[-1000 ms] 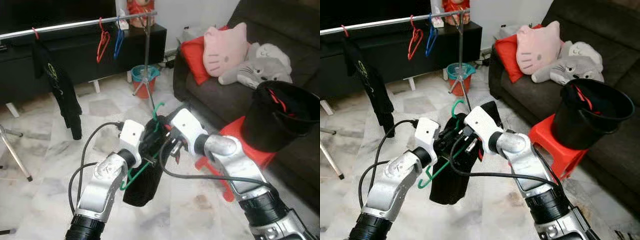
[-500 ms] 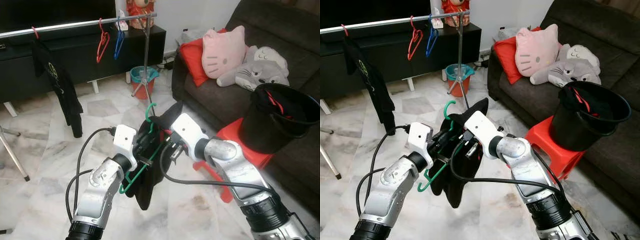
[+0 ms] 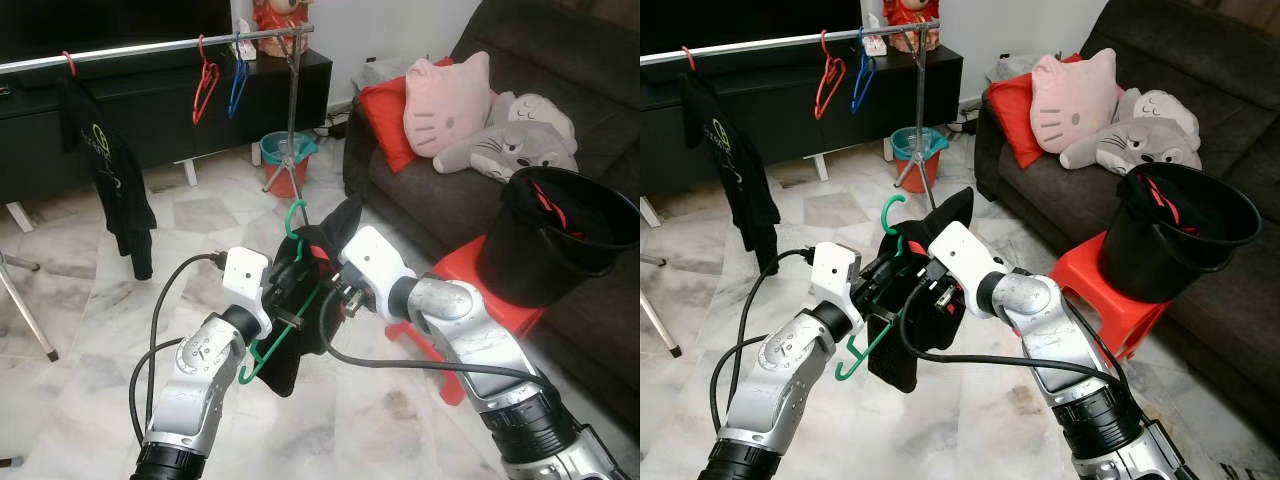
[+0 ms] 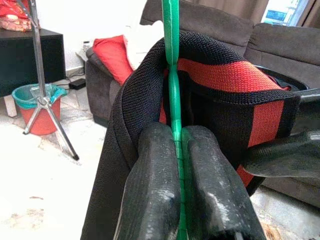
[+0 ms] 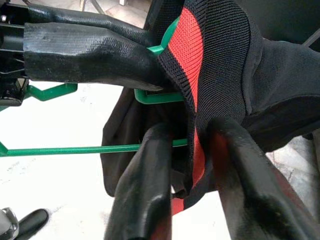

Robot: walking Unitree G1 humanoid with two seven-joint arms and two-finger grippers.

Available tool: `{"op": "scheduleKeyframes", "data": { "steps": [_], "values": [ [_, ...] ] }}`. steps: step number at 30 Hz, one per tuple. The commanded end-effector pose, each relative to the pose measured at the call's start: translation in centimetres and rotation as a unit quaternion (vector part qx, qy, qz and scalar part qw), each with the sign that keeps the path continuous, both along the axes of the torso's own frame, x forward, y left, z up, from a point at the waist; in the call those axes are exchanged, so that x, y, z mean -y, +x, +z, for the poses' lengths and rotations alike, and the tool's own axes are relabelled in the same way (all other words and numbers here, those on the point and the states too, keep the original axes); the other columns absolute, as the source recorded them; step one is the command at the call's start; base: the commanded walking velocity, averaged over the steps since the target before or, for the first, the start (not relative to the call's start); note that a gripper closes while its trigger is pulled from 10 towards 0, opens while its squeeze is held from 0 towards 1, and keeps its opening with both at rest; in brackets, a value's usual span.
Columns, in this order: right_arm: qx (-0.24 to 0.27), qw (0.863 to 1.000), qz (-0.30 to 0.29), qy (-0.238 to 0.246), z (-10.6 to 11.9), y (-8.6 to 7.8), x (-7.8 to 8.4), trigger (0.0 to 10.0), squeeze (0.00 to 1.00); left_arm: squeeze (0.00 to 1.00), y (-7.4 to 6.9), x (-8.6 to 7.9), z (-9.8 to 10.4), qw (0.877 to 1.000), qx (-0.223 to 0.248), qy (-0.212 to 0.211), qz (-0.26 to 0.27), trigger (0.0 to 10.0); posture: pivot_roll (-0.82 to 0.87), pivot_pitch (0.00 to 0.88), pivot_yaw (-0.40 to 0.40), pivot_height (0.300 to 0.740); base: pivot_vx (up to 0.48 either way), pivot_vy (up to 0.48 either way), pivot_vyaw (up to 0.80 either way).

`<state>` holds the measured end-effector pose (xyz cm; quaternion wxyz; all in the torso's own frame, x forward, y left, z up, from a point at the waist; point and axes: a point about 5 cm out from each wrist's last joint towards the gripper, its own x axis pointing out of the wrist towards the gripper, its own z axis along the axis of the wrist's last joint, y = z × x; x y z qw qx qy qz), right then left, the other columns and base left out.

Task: Hang hanger

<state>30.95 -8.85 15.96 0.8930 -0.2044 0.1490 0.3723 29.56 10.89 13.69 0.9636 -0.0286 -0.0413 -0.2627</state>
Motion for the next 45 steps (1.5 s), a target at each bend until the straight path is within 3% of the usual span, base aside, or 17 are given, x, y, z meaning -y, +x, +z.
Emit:
{"op": "scheduleKeyframes", "data": {
  "steps": [1,14,21,22,30,34,39,42,45],
  "values": [
    [0.004,1.000,-0.005,-0.003,0.3,0.2,0.2,10.0,1.00,0.00,0.2,0.3,1.0,1.000,0.024,-0.013,-0.010,10.0,0.13,0.000,-0.131,0.740,0.000,0.000,0.00],
    [-0.020,0.999,0.037,-0.029,-0.2,-1.7,0.6,10.0,1.00,0.00,0.4,0.1,0.8,1.000,0.020,-0.011,0.003,10.0,0.12,0.000,-0.132,0.740,0.000,0.000,0.00],
    [-0.014,0.995,0.056,-0.086,-0.3,-2.5,2.4,10.0,1.00,0.00,0.3,-0.1,0.6,1.000,0.014,-0.008,-0.013,10.0,0.12,0.000,-0.129,0.740,0.000,0.000,0.00],
    [0.005,0.992,0.066,-0.107,0.1,-2.4,3.3,10.0,0.00,0.00,0.2,-0.4,0.4,1.000,0.007,0.004,-0.026,10.0,0.12,0.000,-0.129,0.740,0.000,0.000,0.00],
    [0.045,0.990,0.078,-0.111,2.9,-1.3,6.1,10.0,0.00,0.00,-1.0,-2.0,-1.4,0.992,-0.026,0.077,-0.093,10.0,0.11,0.000,-0.127,0.740,0.000,0.000,0.00],
    [0.048,0.988,0.095,-0.111,3.7,-0.9,7.5,10.0,0.00,0.00,-1.8,-2.4,-1.7,0.986,-0.035,0.088,-0.137,10.0,0.12,0.000,-0.134,0.740,0.000,0.000,0.00],
    [0.028,0.983,0.130,-0.124,2.9,-1.1,8.5,10.0,0.00,0.00,-2.6,-2.4,-1.6,0.978,-0.044,0.087,-0.186,10.0,0.12,0.000,-0.139,0.740,0.000,0.000,0.00],
    [0.002,0.983,0.157,-0.096,2.2,-1.5,8.7,10.0,0.00,0.00,-3.0,-2.2,-1.4,0.971,-0.043,0.088,-0.218,10.0,0.13,0.000,-0.142,0.740,0.000,0.000,0.00],
    [-0.016,0.976,0.191,-0.102,1.4,-2.1,9.1,10.0,0.00,0.00,-3.4,-2.1,-1.2,0.965,-0.047,0.086,-0.245,10.0,0.13,0.000,-0.146,0.740,0.000,0.000,0.00]
  ]
}}
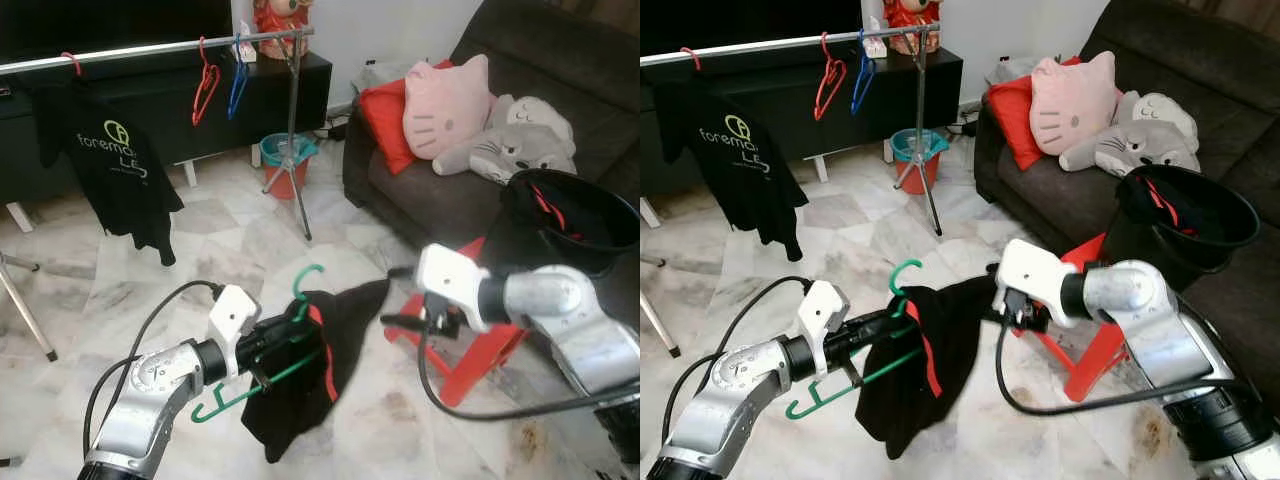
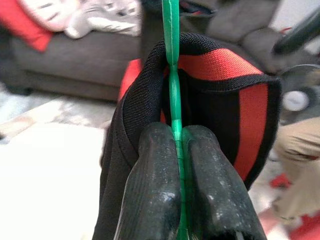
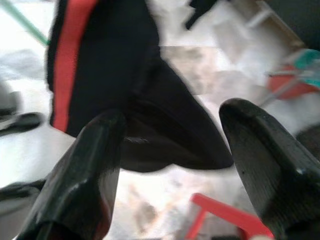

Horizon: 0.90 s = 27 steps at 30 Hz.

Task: Hang hanger

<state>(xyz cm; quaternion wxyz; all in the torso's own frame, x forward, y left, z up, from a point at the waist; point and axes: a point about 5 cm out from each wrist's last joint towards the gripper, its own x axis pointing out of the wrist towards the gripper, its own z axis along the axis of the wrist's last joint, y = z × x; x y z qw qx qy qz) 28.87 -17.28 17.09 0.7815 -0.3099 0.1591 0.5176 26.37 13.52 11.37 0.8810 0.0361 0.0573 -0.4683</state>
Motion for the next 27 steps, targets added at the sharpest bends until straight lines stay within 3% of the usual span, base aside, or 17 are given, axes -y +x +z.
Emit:
{"op": "scheduleKeyframes", "data": {
  "steps": [1,6,16,27],
  "values": [
    [-0.007,1.000,0.012,-0.002,0.1,-0.2,0.8,10.0,0.00,0.00,-0.3,0.6,1.2,0.999,0.015,-0.016,-0.033,10.0,0.13,0.000,-0.146,0.740,0.000,0.000,0.00],
    [-0.044,0.998,0.047,-0.002,-0.9,-0.6,1.6,10.0,0.00,0.00,-1.0,0.5,1.1,0.995,-0.010,0.005,-0.099,10.0,0.14,0.000,-0.149,0.740,0.000,0.000,0.00],
    [-0.052,0.997,0.063,-0.015,-1.5,-0.2,2.3,10.0,0.00,0.00,-1.4,0.7,1.6,0.989,-0.027,0.012,-0.147,10.0,0.13,0.000,-0.147,0.740,0.000,0.000,0.00],
    [-0.096,0.991,0.089,0.011,-3.1,-0.7,1.6,10.0,0.00,0.00,-1.8,1.3,2.0,0.981,-0.034,0.017,-0.192,10.0,0.14,0.000,-0.148,0.740,0.000,0.000,0.00]
  ]
}}
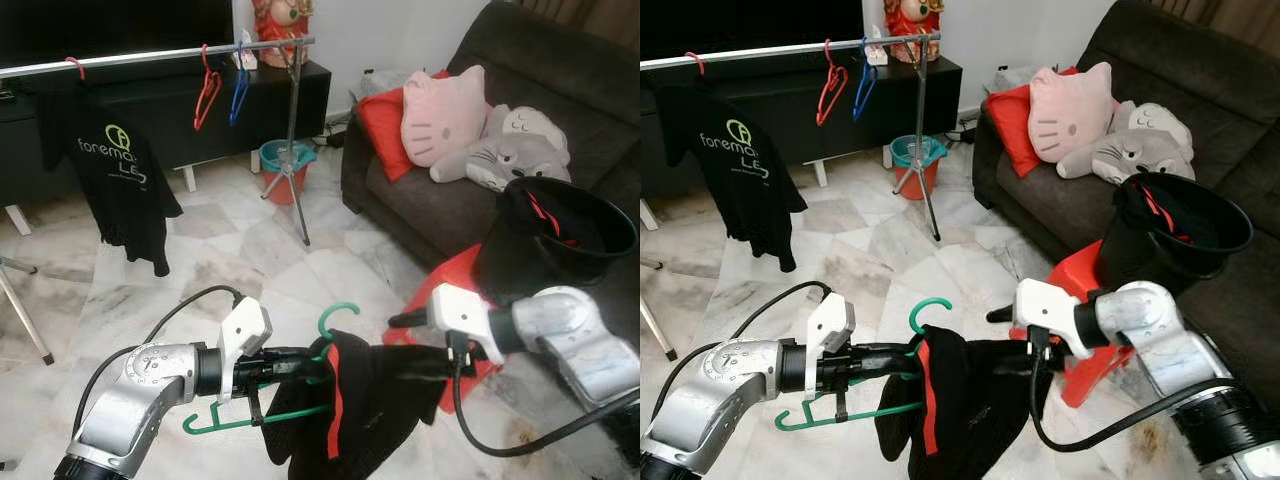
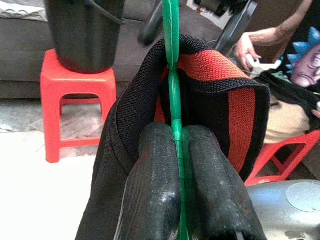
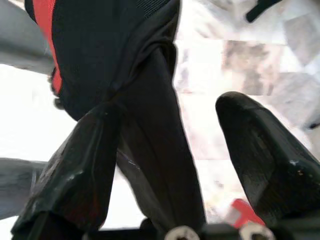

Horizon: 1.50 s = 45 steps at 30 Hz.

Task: Hang hanger

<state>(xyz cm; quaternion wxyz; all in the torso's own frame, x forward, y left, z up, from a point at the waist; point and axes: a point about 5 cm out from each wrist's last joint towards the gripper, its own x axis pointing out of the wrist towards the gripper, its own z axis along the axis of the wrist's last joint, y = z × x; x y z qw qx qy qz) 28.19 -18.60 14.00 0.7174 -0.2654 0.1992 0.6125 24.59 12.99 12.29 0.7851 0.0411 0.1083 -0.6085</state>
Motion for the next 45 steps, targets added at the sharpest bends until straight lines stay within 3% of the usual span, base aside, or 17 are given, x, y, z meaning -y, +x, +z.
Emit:
{"op": "scheduleKeyframes", "data": {
  "steps": [1,12,22,23,24,25,26,45],
  "values": [
    [-0.004,1.000,0.002,0.005,0.0,0.0,0.2,10.0,0.00,0.00,0.0,0.8,1.1,0.999,0.017,-0.011,-0.027,10.0,0.14,0.000,-0.148,0.740,0.000,0.000,0.00],
    [-0.061,0.997,0.030,0.025,-1.4,-0.6,-0.5,10.0,0.00,0.00,0.1,1.8,1.4,0.999,0.016,-0.020,-0.044,10.0,0.14,0.000,-0.150,0.740,0.000,0.000,0.00],
    [-0.069,0.997,0.043,0.016,-2.2,-0.8,-0.7,10.0,0.00,0.00,0.2,2.2,1.6,0.998,0.019,-0.025,-0.047,10.0,0.15,0.000,-0.157,0.740,0.000,0.000,0.00],
    [-0.070,0.996,0.045,0.015,-2.3,-0.8,-0.8,8.5,0.00,0.00,0.2,2.2,1.6,0.998,0.019,-0.026,-0.047,10.0,0.15,0.000,-0.156,0.740,0.000,0.000,0.00],
    [-0.071,0.996,0.044,0.014,-2.3,-0.8,-0.7,5.7,0.00,0.00,0.2,2.2,1.6,0.998,0.019,-0.026,-0.046,10.0,0.15,0.000,-0.156,0.740,0.000,0.000,0.00],
    [-0.071,0.996,0.044,0.012,-2.4,-0.7,-0.7,2.3,0.00,0.00,0.2,2.2,1.6,0.998,0.019,-0.026,-0.046,10.0,0.15,0.000,-0.156,0.740,0.000,0.000,0.00],
    [-0.071,0.996,0.043,0.011,-2.4,-0.7,-0.7,0.0,0.00,0.00,0.2,2.2,1.6,0.998,0.020,-0.026,-0.046,10.0,0.15,0.000,-0.157,0.740,0.000,0.000,0.00],
    [-0.070,0.997,0.044,0.002,-2.5,-0.4,-0.5,0.0,0.00,0.00,0.3,2.4,1.6,0.998,0.019,-0.026,-0.047,10.0,0.15,0.000,-0.154,0.740,0.000,0.000,0.00]
  ]
}}
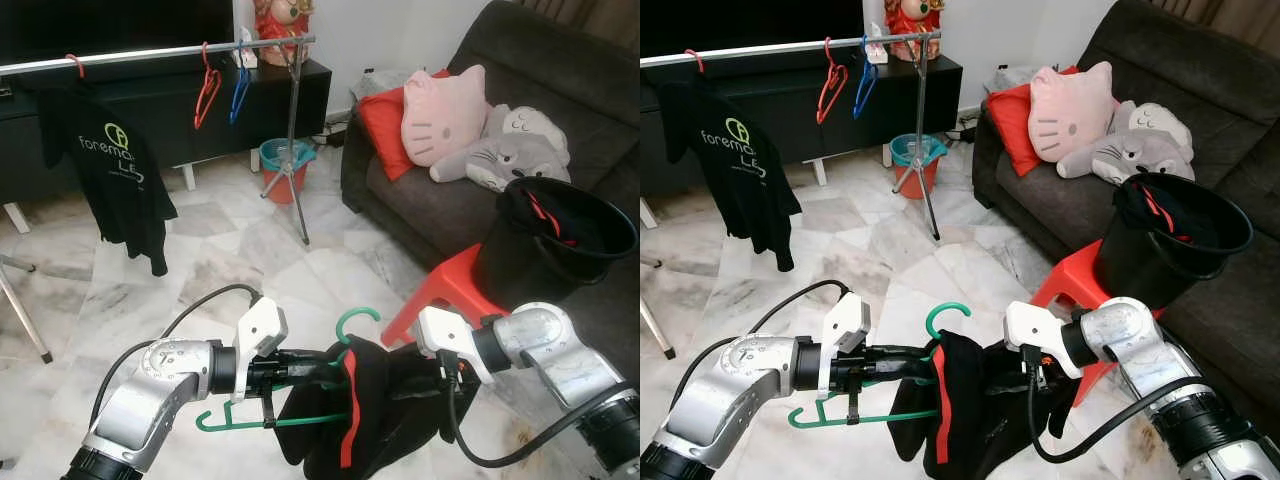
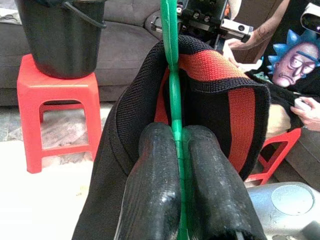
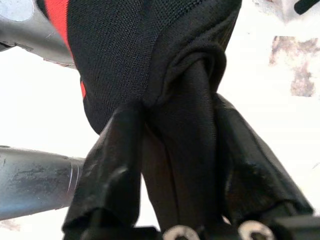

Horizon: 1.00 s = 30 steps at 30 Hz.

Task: Hang hanger

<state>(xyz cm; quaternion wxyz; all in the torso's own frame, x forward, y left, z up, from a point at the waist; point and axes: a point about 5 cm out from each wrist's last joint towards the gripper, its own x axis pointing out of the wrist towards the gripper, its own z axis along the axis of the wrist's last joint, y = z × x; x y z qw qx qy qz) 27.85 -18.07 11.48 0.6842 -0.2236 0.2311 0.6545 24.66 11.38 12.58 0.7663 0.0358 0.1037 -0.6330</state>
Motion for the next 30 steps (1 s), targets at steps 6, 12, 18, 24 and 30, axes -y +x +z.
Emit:
{"op": "scheduleKeyframes", "data": {
  "steps": [6,12,18,24,30],
  "values": [
    [-0.005,1.000,0.015,-0.008,-0.09,-0.08,-0.06,0.0,0.00,0.00,0.21,0.90,1.31,0.999,0.023,-0.019,-0.017,10.0,0.15,0.000,-0.155,0.740,0.000,0.000,0.00],
    [-0.006,1.000,0.018,-0.008,-0.12,-0.10,-0.12,0.0,0.00,0.00,0.28,0.98,1.38,0.999,0.025,-0.022,-0.016,10.0,0.15,0.000,-0.157,0.740,0.000,0.000,0.00],
    [-0.005,1.000,0.021,-0.008,-0.10,-0.09,-0.18,0.0,0.00,0.00,0.33,1.01,1.52,0.999,0.026,-0.024,-0.016,10.0,0.15,0.000,-0.158,0.740,0.000,0.000,0.00],
    [-0.005,1.000,0.022,-0.007,-0.14,-0.04,-0.35,0.0,0.00,0.00,0.38,1.07,1.54,0.999,0.028,-0.023,-0.018,10.0,0.15,0.000,-0.158,0.740,0.000,0.000,0.00],
    [-0.005,1.000,0.025,-0.006,-0.21,-0.03,-0.58,0.0,0.00,0.00,0.45,1.11,1.48,0.999,0.030,-0.020,-0.019,10.0,0.16,0.000,-0.158,0.740,0.000,0.000,0.00]
  ]
}}
